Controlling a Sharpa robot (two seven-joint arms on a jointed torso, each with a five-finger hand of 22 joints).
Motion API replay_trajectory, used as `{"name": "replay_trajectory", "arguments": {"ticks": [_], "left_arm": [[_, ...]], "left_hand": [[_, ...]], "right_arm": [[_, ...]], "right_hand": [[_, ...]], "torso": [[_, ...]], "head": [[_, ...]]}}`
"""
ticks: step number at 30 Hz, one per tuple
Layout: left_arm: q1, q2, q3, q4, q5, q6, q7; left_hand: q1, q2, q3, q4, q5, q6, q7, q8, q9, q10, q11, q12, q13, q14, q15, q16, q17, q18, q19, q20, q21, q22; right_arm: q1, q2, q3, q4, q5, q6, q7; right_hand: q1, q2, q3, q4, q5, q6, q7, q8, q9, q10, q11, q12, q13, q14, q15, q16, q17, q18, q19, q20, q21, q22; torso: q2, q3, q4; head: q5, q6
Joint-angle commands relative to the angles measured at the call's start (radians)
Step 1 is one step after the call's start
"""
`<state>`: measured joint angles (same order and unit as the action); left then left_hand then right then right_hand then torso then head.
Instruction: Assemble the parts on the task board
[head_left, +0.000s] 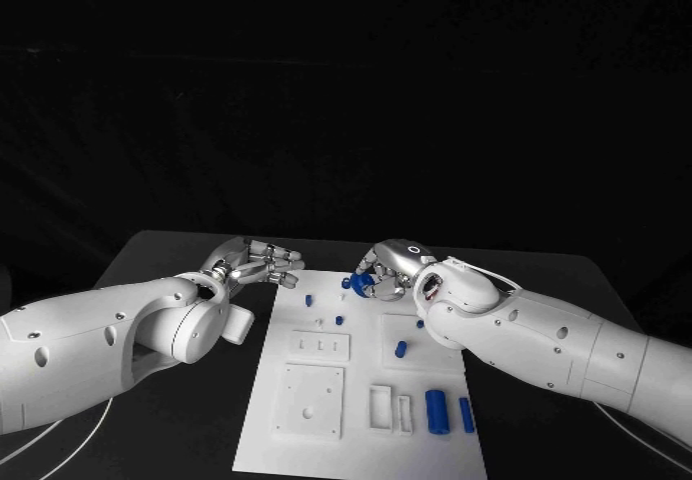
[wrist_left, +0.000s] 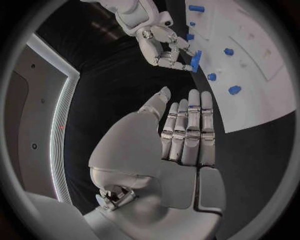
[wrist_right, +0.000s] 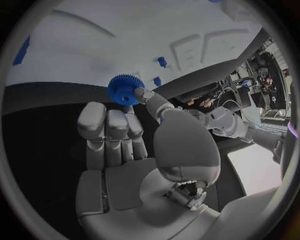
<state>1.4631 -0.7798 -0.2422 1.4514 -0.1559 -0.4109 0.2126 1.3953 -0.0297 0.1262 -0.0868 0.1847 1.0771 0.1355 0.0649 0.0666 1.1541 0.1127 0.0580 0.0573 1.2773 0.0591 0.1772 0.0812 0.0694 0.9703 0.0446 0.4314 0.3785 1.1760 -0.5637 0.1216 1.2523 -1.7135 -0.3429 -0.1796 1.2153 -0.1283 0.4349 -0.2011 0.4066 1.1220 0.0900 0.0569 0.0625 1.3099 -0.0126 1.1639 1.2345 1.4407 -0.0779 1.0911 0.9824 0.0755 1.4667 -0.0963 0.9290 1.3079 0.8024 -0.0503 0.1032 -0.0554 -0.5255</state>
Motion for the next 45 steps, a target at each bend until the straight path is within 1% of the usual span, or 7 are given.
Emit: {"name": "replay_trajectory", "arguments": {"ticks": [1, 5, 11, 18, 23, 35, 45], "left_arm": [[0.001, 0.003, 0.001, 0.003, -0.004, 0.01, 0.004], [0.001, 0.005, 0.001, 0.004, -0.004, 0.01, 0.004], [0.001, 0.008, 0.001, 0.002, -0.004, 0.01, 0.003], [0.001, 0.013, 0.001, 0.0, -0.004, 0.011, 0.003], [0.001, 0.014, 0.001, 0.0, -0.004, 0.011, 0.003], [0.001, 0.013, 0.001, -0.002, -0.004, 0.014, 0.003], [0.001, 0.007, 0.001, 0.0, -0.004, 0.015, 0.004]], "left_hand": [[0.005, 0.001, 0.0, -0.006, -0.003, -0.006, -0.002, -0.002, 0.0, -0.009, 0.0, 0.001, 0.001, -0.003, 0.003, -0.002, -0.002, 0.003, 0.0, -0.001, -0.001, 0.001], [0.005, 0.001, 0.0, -0.006, -0.003, -0.006, -0.002, -0.002, 0.0, -0.009, 0.0, 0.001, 0.001, -0.003, 0.003, -0.002, -0.002, 0.003, 0.0, -0.001, -0.001, 0.001], [0.005, 0.001, 0.0, -0.006, -0.003, -0.006, -0.002, -0.002, 0.0, -0.009, 0.0, 0.001, 0.001, -0.003, 0.003, -0.002, -0.002, 0.003, 0.0, -0.001, -0.001, 0.001], [0.005, 0.001, 0.0, -0.006, -0.003, -0.006, -0.002, -0.002, 0.0, -0.009, 0.0, 0.001, 0.001, -0.003, 0.003, -0.002, -0.002, 0.003, 0.0, -0.001, -0.001, 0.001], [0.005, 0.001, 0.0, -0.006, -0.003, -0.006, -0.002, -0.002, 0.0, -0.009, 0.0, 0.001, 0.001, -0.003, 0.003, -0.002, -0.002, 0.003, 0.0, -0.001, -0.001, 0.001], [0.003, 0.002, -0.001, -0.008, -0.002, -0.006, -0.002, -0.002, 0.0, -0.01, 0.0, 0.001, 0.001, -0.003, 0.004, -0.002, -0.002, 0.003, -0.001, -0.001, -0.002, 0.005], [0.003, 0.002, -0.001, -0.008, -0.002, -0.006, -0.002, -0.002, 0.0, -0.01, 0.0, 0.001, 0.001, -0.003, 0.004, -0.002, -0.002, 0.003, -0.001, -0.001, -0.002, 0.005]], "right_arm": [[0.001, 0.024, -0.009, -0.015, -0.042, 0.005, -0.008], [0.002, 0.055, -0.022, -0.04, -0.048, 0.007, -0.007], [0.002, 0.1, -0.039, -0.082, -0.053, 0.006, -0.002], [0.002, 0.139, -0.051, -0.126, -0.065, 0.007, -0.001], [0.002, 0.15, -0.058, -0.141, -0.066, 0.004, 0.003], [0.002, 0.098, -0.059, -0.068, -0.04, -0.044, 0.008], [0.002, 0.004, -0.042, 0.061, 0.011, -0.019, 0.005]], "right_hand": [[0.0, -0.008, 0.002, 0.006, -0.007, 0.003, 0.0, 0.005, 0.001, 0.004, -0.005, 0.0, -0.001, 0.001, -0.007, -0.004, -0.001, -0.001, 0.044, -0.009, 0.005, 0.114], [0.0, -0.008, 0.002, 0.006, -0.007, 0.003, 0.0, 0.005, 0.001, 0.004, -0.005, 0.0, -0.001, 0.001, -0.007, -0.004, -0.001, -0.001, 0.044, -0.009, 0.005, 0.114], [0.001, -0.008, 0.001, 0.01, -0.003, 0.001, 0.0, 0.005, 0.001, 0.002, -0.004, -0.002, -0.002, 0.001, -0.007, -0.006, -0.002, -0.001, 0.044, -0.01, 0.004, 0.114], [0.001, -0.008, 0.001, 0.01, -0.003, 0.001, 0.0, 0.005, 0.001, 0.002, -0.004, -0.002, -0.002, 0.001, -0.007, -0.006, -0.002, -0.001, 0.044, -0.01, 0.004, 0.114], [0.0, -0.008, 0.0, 0.011, -0.004, -0.002, 0.001, 0.005, 0.0, 0.0, -0.004, -0.007, -0.005, 0.001, -0.007, -0.009, -0.005, 0.0, 0.043, -0.01, 0.0, 0.113], [-0.005, -0.013, -0.008, 0.017, -0.005, -0.015, 0.003, 0.005, 0.0, -0.001, -0.003, -0.01, -0.008, 0.0, -0.006, -0.012, -0.008, 0.002, 0.044, -0.009, -0.005, 0.112], [0.002, -0.019, -0.119, 0.074, -0.026, -0.037, 0.005, 0.006, 0.001, -0.002, 0.001, -0.013, -0.013, 0.002, -0.002, -0.012, -0.009, 0.006, 0.046, -0.004, -0.011, 0.112]], "torso": [[0.001, -0.0007, 0.0037], [0.002, -0.0001, 0.0064], [0.005, -0.0045, 0.014], [0.007, -0.0095, 0.0234], [0.007, -0.0094, 0.0213], [0.005, -0.0068, 0.0179], [0.006, -0.0065, 0.0152]], "head": [[0.009, 0.001], [0.013, -0.001], [0.012, 0.001], [0.009, 0.003], [0.012, 0.003], [0.017, 0.002], [0.015, 0.001]]}}
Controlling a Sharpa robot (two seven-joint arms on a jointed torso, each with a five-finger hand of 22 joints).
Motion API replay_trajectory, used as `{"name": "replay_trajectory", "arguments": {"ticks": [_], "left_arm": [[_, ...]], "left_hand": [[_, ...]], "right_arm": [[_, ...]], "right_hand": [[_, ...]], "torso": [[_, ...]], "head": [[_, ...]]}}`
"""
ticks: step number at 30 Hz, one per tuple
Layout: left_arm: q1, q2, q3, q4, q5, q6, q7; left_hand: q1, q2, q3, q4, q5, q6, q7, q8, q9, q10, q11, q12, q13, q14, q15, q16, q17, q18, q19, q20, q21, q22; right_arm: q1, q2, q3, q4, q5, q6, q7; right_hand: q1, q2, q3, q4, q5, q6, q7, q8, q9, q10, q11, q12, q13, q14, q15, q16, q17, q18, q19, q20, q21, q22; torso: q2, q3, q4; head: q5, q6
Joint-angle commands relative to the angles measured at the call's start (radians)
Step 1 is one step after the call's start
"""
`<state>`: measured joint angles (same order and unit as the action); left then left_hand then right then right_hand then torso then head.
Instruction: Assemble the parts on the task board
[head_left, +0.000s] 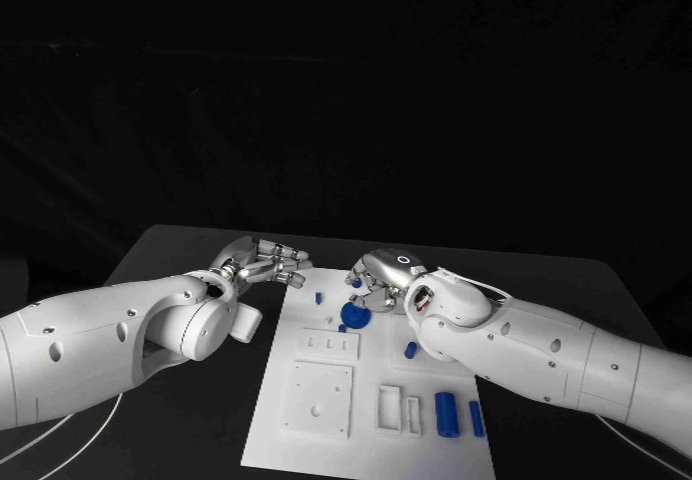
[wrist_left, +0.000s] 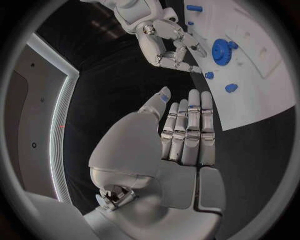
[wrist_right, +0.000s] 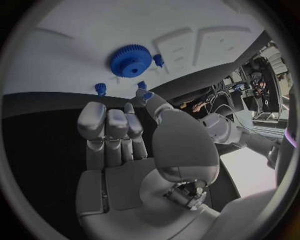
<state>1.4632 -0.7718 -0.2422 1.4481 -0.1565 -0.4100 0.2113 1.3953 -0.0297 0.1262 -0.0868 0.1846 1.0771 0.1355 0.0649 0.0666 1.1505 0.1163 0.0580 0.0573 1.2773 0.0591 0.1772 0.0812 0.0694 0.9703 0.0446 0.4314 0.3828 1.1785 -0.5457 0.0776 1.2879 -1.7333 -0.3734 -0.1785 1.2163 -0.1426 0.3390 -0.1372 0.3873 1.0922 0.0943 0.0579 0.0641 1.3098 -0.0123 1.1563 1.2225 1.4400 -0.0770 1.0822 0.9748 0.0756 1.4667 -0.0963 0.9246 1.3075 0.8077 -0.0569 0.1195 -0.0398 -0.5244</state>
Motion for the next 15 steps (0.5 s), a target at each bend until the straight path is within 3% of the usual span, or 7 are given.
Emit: {"name": "replay_trajectory", "arguments": {"ticks": [1, 7, 15], "left_arm": [[0.001, -0.002, 0.001, 0.004, -0.003, 0.015, 0.005], [0.001, -0.006, 0.001, 0.008, -0.003, 0.014, 0.004], [0.001, -0.006, 0.001, 0.009, -0.003, 0.017, 0.002]], "left_hand": [[0.003, 0.002, -0.001, -0.008, -0.002, -0.006, -0.002, -0.002, 0.0, -0.006, -0.003, 0.001, 0.001, -0.003, 0.004, -0.002, -0.002, 0.003, -0.001, -0.001, -0.002, 0.001], [0.003, 0.002, -0.001, -0.008, -0.002, -0.006, -0.002, -0.002, 0.0, -0.006, -0.003, 0.001, 0.001, -0.003, 0.004, -0.002, -0.002, 0.003, -0.001, -0.001, -0.002, 0.001], [0.003, 0.002, -0.001, -0.008, -0.002, -0.006, -0.002, -0.002, 0.0, -0.006, -0.003, 0.001, 0.001, -0.003, 0.004, -0.002, -0.002, 0.003, -0.001, -0.001, -0.002, 0.001]], "right_arm": [[0.0, -0.022, 0.002, 0.035, 0.034, 0.02, 0.003], [-0.007, -0.046, 0.005, 0.054, 0.044, 0.085, -0.014], [-0.017, -0.041, 0.003, 0.035, 0.046, 0.127, -0.024]], "right_hand": [[0.005, -0.004, -0.044, 0.018, -0.005, -0.011, 0.001, 0.004, -0.001, -0.002, 0.002, -0.006, -0.002, 0.003, -0.003, -0.003, -0.001, 0.007, 0.047, -0.004, -0.005, 0.113], [0.037, -0.005, -0.155, 0.072, -0.026, -0.039, 0.008, 0.005, -0.001, -0.011, 0.008, -0.013, -0.01, 0.001, 0.003, -0.006, -0.003, 0.011, 0.045, 0.002, -0.011, 0.112], [0.056, -0.009, -0.223, 0.109, -0.04, -0.075, 0.015, 0.004, -0.001, -0.022, 0.014, -0.024, -0.024, 0.001, 0.006, -0.011, -0.005, 0.015, 0.044, 0.006, -0.016, 0.112]], "torso": [[0.0, -0.0005, 0.0], [0.002, 0.0, 0.0014], [0.001, -0.0017, 0.005]], "head": [[-0.001, 0.0], [-0.005, -0.001], [-0.01, -0.004]]}}
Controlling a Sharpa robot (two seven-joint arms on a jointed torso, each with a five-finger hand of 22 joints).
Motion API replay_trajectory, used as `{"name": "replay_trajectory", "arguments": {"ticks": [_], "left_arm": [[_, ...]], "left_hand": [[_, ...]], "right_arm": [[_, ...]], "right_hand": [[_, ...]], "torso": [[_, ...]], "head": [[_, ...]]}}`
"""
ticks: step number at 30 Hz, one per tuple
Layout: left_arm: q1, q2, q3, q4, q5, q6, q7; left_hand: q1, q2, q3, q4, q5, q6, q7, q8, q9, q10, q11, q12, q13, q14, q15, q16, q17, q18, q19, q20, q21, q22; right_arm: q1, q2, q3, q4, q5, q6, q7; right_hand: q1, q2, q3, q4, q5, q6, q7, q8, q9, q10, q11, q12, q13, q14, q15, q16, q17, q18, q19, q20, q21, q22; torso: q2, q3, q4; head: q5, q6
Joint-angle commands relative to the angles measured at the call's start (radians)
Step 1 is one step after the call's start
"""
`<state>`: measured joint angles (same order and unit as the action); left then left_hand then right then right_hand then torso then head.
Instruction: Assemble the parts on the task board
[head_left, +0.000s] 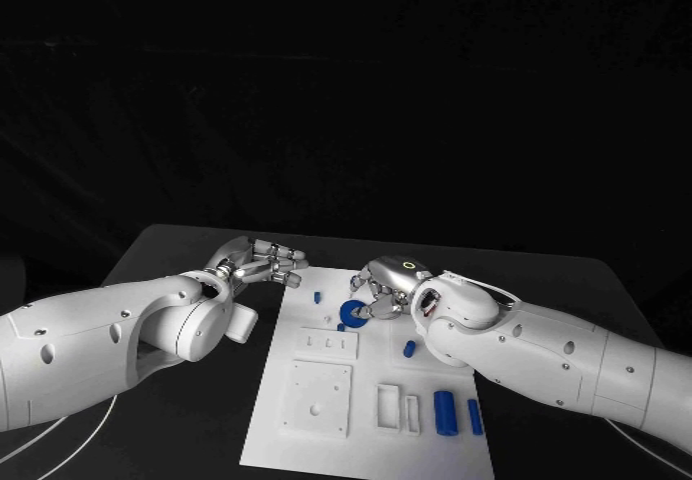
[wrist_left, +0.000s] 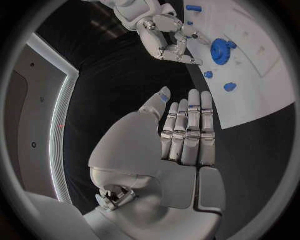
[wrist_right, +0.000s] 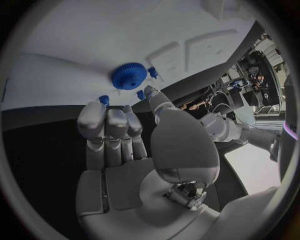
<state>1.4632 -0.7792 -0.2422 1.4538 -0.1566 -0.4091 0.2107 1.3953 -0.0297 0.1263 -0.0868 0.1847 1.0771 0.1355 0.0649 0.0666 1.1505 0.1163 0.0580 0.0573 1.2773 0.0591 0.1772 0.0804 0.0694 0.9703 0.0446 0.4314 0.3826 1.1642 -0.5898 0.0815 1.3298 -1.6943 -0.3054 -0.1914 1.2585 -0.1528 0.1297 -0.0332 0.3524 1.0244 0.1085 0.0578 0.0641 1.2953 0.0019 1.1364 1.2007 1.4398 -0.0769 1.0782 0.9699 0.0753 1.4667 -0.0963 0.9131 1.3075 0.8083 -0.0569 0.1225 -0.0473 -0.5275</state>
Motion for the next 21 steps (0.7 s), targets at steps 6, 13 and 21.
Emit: {"name": "replay_trajectory", "arguments": {"ticks": [6, 13, 21], "left_arm": [[0.001, 0.002, 0.001, 0.003, -0.003, 0.017, 0.002], [0.001, 0.003, 0.001, 0.002, -0.003, 0.019, 0.002], [0.001, 0.003, 0.001, 0.001, -0.003, 0.019, 0.002]], "left_hand": [[0.003, 0.002, -0.001, -0.008, -0.002, -0.006, -0.002, -0.002, 0.0, -0.006, -0.003, 0.001, 0.001, -0.003, 0.004, -0.002, -0.001, 0.003, -0.001, -0.001, -0.002, 0.001], [0.0, 0.002, -0.002, -0.008, -0.003, -0.006, -0.002, -0.002, 0.0, -0.007, -0.003, 0.001, 0.001, -0.004, 0.004, -0.002, -0.001, 0.003, 0.0, -0.001, -0.005, 0.001], [0.0, 0.002, -0.002, -0.008, -0.003, -0.006, -0.002, -0.002, 0.0, -0.007, -0.003, 0.001, 0.001, -0.004, 0.004, -0.002, -0.001, 0.003, 0.0, -0.001, -0.005, 0.001]], "right_arm": [[-0.009, 0.014, -0.004, -0.027, 0.008, 0.072, -0.01], [-0.017, 0.027, -0.007, -0.047, 0.01, 0.072, -0.006], [-0.019, 0.033, -0.008, -0.064, 0.015, 0.083, -0.001]], "right_hand": [[0.022, 0.002, -0.018, 0.009, -0.001, -0.019, 0.002, 0.004, -0.002, -0.008, 0.001, -0.003, -0.003, 0.001, 0.007, -0.006, 0.001, 0.016, 0.045, 0.007, -0.005, 0.112], [0.02, 0.005, -0.018, 0.011, 0.009, -0.018, 0.002, 0.004, -0.002, -0.008, 0.001, -0.001, -0.003, 0.001, 0.007, -0.006, 0.002, 0.016, 0.045, 0.007, -0.005, 0.112], [0.012, 0.009, 0.012, 0.004, 0.018, 0.004, -0.001, 0.003, -0.002, -0.008, -0.001, 0.002, -0.002, 0.001, 0.005, -0.006, 0.004, 0.014, 0.045, 0.006, -0.003, 0.113]], "torso": [[0.0, -0.002, 0.0019], [0.0, -0.0028, 0.0026], [-0.001, -0.0036, 0.0013]], "head": [[-0.003, -0.004], [-0.002, -0.007], [0.001, -0.009]]}}
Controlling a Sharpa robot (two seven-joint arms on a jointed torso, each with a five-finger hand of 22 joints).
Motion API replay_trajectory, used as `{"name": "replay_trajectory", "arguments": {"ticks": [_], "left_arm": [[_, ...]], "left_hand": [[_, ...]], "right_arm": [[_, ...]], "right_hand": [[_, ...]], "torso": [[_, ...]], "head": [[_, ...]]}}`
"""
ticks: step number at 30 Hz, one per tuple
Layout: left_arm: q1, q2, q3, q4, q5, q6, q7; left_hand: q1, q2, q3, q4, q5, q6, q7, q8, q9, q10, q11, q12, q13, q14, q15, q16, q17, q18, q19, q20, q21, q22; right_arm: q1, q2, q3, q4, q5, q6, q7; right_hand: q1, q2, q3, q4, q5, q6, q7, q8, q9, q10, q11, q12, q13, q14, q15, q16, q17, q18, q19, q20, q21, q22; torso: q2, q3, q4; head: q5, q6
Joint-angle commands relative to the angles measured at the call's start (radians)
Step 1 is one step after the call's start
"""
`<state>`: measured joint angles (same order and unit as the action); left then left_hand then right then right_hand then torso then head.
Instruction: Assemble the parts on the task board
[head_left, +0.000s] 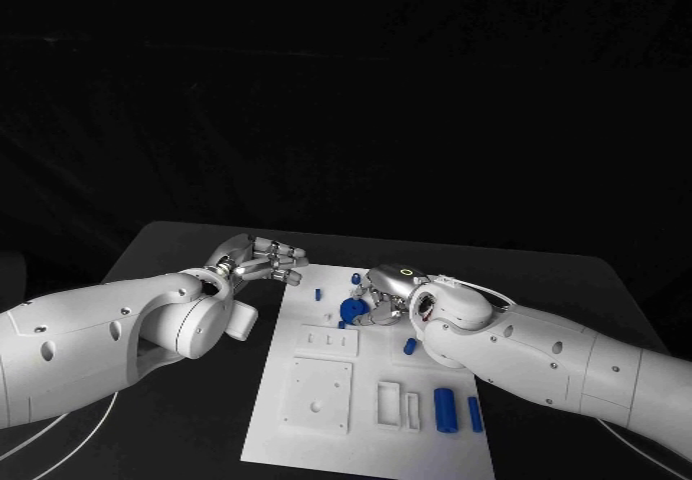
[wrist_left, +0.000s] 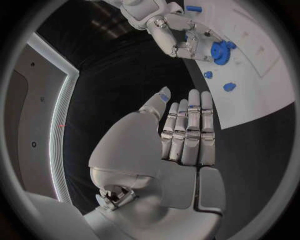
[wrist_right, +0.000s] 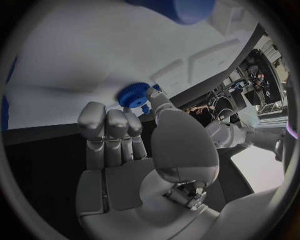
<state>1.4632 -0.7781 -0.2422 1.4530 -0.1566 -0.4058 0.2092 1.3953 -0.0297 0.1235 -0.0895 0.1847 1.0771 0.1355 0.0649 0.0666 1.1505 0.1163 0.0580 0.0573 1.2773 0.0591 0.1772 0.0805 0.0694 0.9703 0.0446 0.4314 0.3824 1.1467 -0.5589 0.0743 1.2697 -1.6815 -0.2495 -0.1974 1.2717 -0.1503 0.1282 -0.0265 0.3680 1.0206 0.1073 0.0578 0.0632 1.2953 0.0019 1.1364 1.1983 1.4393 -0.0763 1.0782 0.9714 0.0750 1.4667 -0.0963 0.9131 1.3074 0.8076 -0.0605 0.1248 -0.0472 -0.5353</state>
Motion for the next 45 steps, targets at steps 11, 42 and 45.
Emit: {"name": "replay_trajectory", "arguments": {"ticks": [11, 42, 45], "left_arm": [[0.001, 0.003, 0.001, -0.001, -0.003, 0.017, 0.002], [0.001, 0.006, 0.001, -0.007, -0.004, 0.023, -0.004], [0.0, 0.006, 0.001, -0.008, -0.004, 0.024, -0.004]], "left_hand": [[0.0, 0.002, 0.001, -0.004, -0.003, -0.006, -0.002, -0.002, 0.0, -0.007, -0.003, 0.001, 0.001, -0.004, 0.004, -0.002, -0.001, 0.003, 0.001, 0.0, -0.006, 0.001], [0.003, 0.001, 0.001, -0.007, 0.0, -0.008, -0.001, -0.002, 0.0, -0.011, -0.002, 0.001, 0.001, -0.004, 0.004, -0.002, -0.001, 0.003, 0.002, -0.001, -0.008, 0.001], [0.003, 0.001, 0.001, -0.007, 0.0, -0.008, -0.001, -0.002, 0.0, -0.011, -0.002, 0.001, 0.001, -0.004, 0.004, -0.002, -0.001, 0.003, 0.002, -0.001, -0.008, 0.001]], "right_arm": [[-0.002, 0.007, -0.002, -0.013, 0.008, 0.059, 0.007], [-0.005, -0.023, -0.004, 0.043, -0.062, -0.128, -0.075], [-0.005, -0.034, -0.002, 0.059, -0.065, -0.155, -0.076]], "right_hand": [[-0.027, 0.018, 0.157, -0.032, -0.03, 0.051, -0.01, 0.004, -0.001, -0.007, -0.01, 0.005, 0.004, 0.002, -0.002, -0.008, 0.004, 0.008, 0.043, 0.0, -0.003, 0.113], [-0.055, 0.007, 0.228, -0.056, -0.04, 0.147, -0.036, 0.005, 0.002, 0.012, -0.027, 0.013, 0.017, 0.005, -0.014, 0.0, 0.016, -0.002, 0.048, -0.014, 0.011, 0.115], [-0.055, 0.006, 0.228, -0.055, -0.041, 0.147, -0.036, 0.005, 0.002, 0.012, -0.027, 0.013, 0.017, 0.006, -0.014, 0.0, 0.017, -0.003, 0.049, -0.014, 0.013, 0.115]], "torso": [[-0.001, 0.0006, -0.0002], [-0.001, 0.0009, -0.0016], [-0.001, 0.0015, -0.002]], "head": [[-0.001, -0.005], [-0.004, -0.003], [-0.004, -0.002]]}}
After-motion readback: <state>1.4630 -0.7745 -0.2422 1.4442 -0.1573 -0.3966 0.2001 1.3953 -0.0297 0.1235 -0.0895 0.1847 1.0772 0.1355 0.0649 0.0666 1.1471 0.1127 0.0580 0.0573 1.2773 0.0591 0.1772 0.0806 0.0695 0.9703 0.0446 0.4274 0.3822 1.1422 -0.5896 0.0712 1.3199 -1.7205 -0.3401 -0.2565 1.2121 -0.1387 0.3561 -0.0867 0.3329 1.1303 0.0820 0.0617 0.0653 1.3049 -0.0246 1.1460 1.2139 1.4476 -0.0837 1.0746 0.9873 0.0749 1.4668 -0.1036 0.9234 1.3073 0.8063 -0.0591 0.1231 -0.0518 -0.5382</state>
